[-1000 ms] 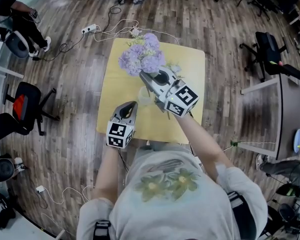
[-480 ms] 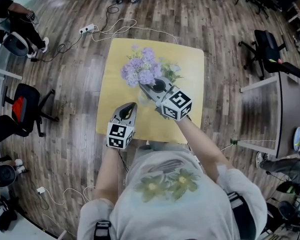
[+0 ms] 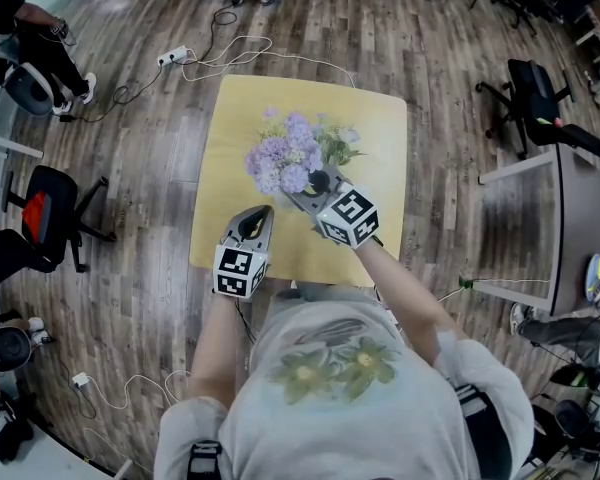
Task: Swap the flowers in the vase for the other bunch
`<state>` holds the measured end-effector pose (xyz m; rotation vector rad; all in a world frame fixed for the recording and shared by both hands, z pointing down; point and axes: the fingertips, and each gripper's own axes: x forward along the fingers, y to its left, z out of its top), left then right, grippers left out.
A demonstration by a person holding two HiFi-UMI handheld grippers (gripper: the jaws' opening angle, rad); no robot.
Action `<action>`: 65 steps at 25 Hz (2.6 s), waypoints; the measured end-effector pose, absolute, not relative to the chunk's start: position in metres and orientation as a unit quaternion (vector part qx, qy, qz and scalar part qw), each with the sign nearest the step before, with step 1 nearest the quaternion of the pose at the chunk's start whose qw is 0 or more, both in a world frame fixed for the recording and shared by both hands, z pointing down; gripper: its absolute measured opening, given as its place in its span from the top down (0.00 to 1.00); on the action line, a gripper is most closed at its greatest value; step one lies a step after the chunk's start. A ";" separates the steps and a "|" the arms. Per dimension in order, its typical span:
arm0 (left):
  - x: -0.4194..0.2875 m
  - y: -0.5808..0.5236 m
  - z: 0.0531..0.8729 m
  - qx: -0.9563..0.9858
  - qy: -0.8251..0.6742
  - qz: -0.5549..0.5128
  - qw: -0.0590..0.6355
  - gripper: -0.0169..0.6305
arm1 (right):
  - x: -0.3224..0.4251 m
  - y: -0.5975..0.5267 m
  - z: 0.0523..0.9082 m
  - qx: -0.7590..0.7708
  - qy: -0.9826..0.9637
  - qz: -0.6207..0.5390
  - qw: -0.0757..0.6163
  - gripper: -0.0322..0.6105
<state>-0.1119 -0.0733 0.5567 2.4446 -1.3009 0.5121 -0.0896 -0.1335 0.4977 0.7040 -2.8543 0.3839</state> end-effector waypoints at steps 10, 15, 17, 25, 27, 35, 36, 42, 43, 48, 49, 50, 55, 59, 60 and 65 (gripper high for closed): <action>-0.109 -0.073 0.554 0.857 -0.455 0.181 0.161 0.95 | -0.081 -0.119 0.516 0.232 -0.951 0.150 0.139 0.65; -0.105 -0.069 0.554 0.856 -0.457 0.182 0.160 0.95 | -0.072 -0.112 0.526 0.235 -0.948 0.155 0.151 0.63; -0.105 -0.067 0.555 0.855 -0.458 0.183 0.162 0.95 | -0.069 -0.110 0.529 0.241 -0.948 0.146 0.150 0.61; -0.101 -0.064 0.558 0.853 -0.461 0.182 0.164 0.95 | -0.061 -0.107 0.530 0.253 -0.952 0.118 0.122 0.59; -0.100 -0.064 0.558 0.852 -0.462 0.183 0.165 0.95 | -0.061 -0.107 0.527 0.253 -0.953 0.115 0.124 0.59; -0.100 -0.064 0.558 0.851 -0.466 0.177 0.166 0.95 | -0.056 -0.100 0.526 0.260 -0.948 0.129 0.133 0.59; -0.101 -0.065 0.558 0.851 -0.467 0.176 0.167 0.95 | -0.055 -0.099 0.525 0.262 -0.947 0.132 0.131 0.59; -0.101 -0.061 0.558 0.851 -0.467 0.171 0.170 0.95 | -0.043 -0.092 0.519 0.282 -0.939 0.164 0.110 0.59; -0.100 -0.060 0.557 0.851 -0.467 0.170 0.169 0.95 | -0.040 -0.091 0.519 0.285 -0.937 0.170 0.107 0.59; -0.093 -0.054 0.554 0.855 -0.462 0.164 0.172 0.95 | -0.022 -0.080 0.519 0.293 -0.933 0.178 0.106 0.59; -0.091 -0.052 0.553 0.856 -0.459 0.163 0.173 0.95 | -0.019 -0.078 0.520 0.294 -0.933 0.178 0.107 0.59; -0.089 -0.050 0.552 0.857 -0.457 0.162 0.174 0.95 | -0.016 -0.075 0.520 0.295 -0.933 0.178 0.108 0.59; -0.072 -0.040 0.547 0.864 -0.445 0.157 0.175 0.95 | 0.000 -0.060 0.519 0.295 -0.933 0.175 0.107 0.59; -0.059 -0.031 0.541 0.874 -0.428 0.153 0.171 0.95 | 0.007 -0.047 0.516 0.298 -0.935 0.167 0.100 0.63; -0.055 -0.029 0.539 0.877 -0.423 0.151 0.171 0.95 | 0.009 -0.044 0.515 0.302 -0.934 0.161 0.097 0.71; -0.037 -0.017 0.524 0.890 -0.402 0.132 0.172 0.95 | 0.016 -0.029 0.504 0.304 -0.939 0.138 0.084 0.85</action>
